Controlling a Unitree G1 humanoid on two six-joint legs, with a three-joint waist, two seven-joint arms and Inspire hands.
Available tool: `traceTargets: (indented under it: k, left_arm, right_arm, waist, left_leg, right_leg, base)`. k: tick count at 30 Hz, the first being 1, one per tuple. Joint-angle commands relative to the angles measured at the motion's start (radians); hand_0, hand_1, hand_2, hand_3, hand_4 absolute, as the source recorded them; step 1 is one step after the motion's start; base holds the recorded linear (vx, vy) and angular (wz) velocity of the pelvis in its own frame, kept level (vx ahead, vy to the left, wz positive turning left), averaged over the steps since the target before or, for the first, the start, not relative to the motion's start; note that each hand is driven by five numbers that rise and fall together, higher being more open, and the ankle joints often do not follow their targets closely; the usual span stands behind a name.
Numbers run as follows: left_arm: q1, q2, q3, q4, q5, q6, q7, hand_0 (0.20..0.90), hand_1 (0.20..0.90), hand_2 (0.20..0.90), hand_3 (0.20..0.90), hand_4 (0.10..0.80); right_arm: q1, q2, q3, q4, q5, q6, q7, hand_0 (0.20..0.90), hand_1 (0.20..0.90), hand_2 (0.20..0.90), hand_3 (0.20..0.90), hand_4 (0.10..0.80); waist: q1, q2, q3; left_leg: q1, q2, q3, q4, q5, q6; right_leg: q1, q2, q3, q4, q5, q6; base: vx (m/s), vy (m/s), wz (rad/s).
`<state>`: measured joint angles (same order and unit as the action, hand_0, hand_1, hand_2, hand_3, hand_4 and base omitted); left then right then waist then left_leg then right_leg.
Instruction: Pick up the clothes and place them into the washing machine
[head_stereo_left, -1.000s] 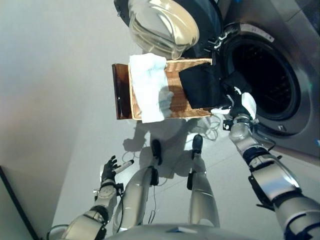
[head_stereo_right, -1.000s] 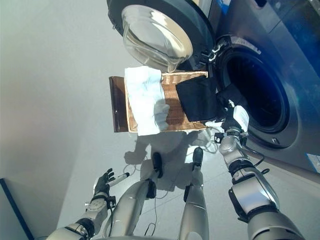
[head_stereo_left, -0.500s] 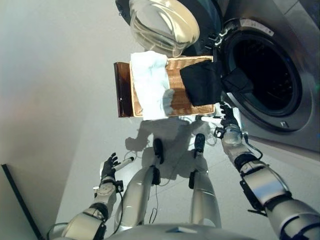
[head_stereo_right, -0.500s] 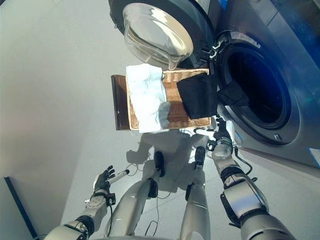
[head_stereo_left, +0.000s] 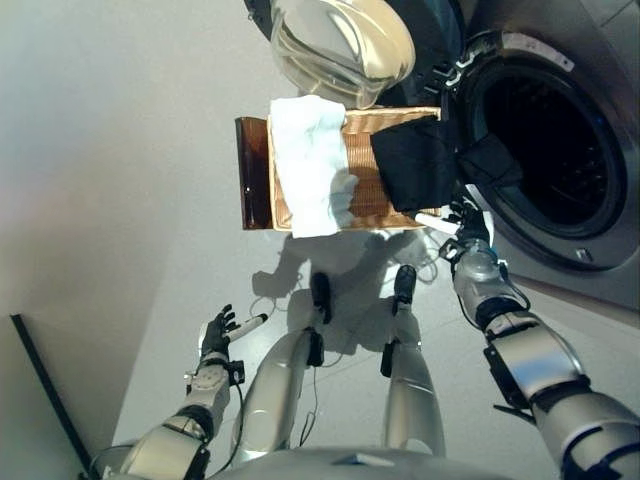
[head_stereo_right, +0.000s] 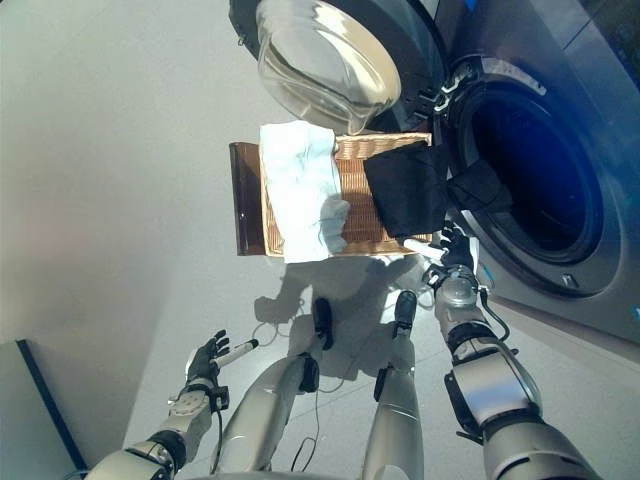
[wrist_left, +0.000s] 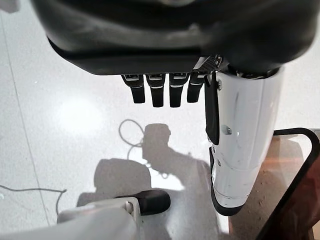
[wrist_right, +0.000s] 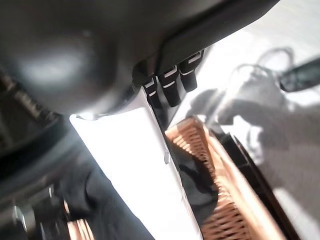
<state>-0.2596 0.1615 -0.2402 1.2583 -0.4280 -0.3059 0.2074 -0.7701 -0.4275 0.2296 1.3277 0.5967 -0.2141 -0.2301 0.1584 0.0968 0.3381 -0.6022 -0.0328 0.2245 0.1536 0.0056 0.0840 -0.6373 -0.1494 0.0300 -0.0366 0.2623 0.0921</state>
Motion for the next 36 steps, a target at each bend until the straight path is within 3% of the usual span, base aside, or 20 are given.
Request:
traceTargets:
  k: [1, 19, 29, 36]
  left_arm:
    - [0.046, 0.052, -0.001, -0.002, -0.012, 0.009, 0.000, 0.900, 0.900, 0.900, 0.900, 0.800]
    - [0.066, 0.055, -0.033, -0.026, -0.042, 0.008, -0.041, 0.900, 0.900, 0.900, 0.900, 0.800]
    - [0.071, 0.065, -0.040, -0.028, -0.055, 0.010, -0.051, 0.900, 0.900, 0.900, 0.900, 0.800]
    - [0.067, 0.066, -0.044, -0.019, -0.055, 0.010, -0.051, 0.900, 0.900, 0.900, 0.900, 0.800]
  right_arm:
    - [-0.071, -0.068, -0.026, 0.018, 0.132, -0.054, 0.025, 0.900, 0.900, 0.900, 0.900, 0.800]
    - [-0.219, -0.174, -0.072, 0.058, 0.255, -0.044, 0.048, 0.900, 0.900, 0.900, 0.900, 0.800]
    - [-0.394, -0.300, -0.039, 0.070, 0.274, -0.041, 0.033, 0.900, 0.900, 0.900, 0.900, 0.800]
    - [-0.442, -0.332, -0.046, 0.073, 0.316, -0.054, 0.038, 0.900, 0.900, 0.900, 0.900, 0.800]
  waist:
    - [0.036, 0.086, -0.017]
    - [0.065, 0.145, -0.004]
    - [0.076, 0.159, -0.005]
    - [0.073, 0.154, -0.010]
  left_leg:
    - [0.110, 0.028, -0.078, -0.241, 0.117, -0.125]
    - [0.072, 0.027, -0.072, -0.241, 0.120, -0.127]
    - [0.050, 0.027, -0.071, -0.241, 0.120, -0.133]
    - [0.047, 0.033, -0.069, -0.241, 0.118, -0.131]
  right_leg:
    - [0.043, 0.043, -0.029, 0.053, -0.060, 0.021]
    - [0.003, 0.041, -0.019, 0.057, -0.062, 0.020]
    - [-0.021, 0.042, -0.018, 0.060, -0.064, 0.022]
    - [-0.028, 0.046, -0.016, 0.064, -0.066, 0.021]
  base:
    - [0.000, 0.000, 0.00]
    - [0.001, -0.001, 0.00]
    - [0.003, -0.003, 0.01]
    - [0.005, -0.001, 0.00]
